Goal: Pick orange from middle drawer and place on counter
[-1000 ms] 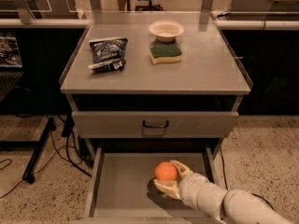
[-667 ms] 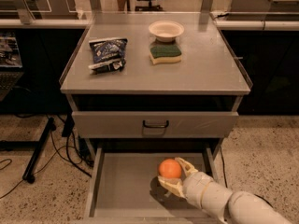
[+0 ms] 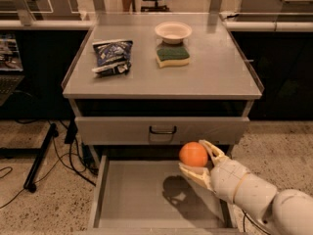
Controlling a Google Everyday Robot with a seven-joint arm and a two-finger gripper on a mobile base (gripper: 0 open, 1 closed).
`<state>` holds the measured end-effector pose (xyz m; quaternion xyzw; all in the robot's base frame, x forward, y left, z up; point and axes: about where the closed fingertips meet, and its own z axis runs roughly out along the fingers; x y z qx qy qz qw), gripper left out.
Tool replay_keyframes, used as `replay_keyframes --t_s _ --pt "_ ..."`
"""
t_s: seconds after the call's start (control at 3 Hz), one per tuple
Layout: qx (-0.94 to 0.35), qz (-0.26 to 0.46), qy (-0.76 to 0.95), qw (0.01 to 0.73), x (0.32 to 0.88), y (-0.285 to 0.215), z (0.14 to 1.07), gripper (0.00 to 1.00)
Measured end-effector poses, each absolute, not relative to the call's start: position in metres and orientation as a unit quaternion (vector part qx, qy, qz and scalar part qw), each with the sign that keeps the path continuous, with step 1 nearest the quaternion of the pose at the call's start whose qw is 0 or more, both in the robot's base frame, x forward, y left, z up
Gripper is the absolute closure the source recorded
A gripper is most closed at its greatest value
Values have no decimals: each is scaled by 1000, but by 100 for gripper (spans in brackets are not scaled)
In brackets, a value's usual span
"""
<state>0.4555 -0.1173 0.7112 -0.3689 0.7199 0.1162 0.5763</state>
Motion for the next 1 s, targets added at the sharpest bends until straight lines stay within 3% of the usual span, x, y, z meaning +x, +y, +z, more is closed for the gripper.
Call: replay_keyframes --t_s 1.0 --pt "-401 26 665 630 431 -126 876 100"
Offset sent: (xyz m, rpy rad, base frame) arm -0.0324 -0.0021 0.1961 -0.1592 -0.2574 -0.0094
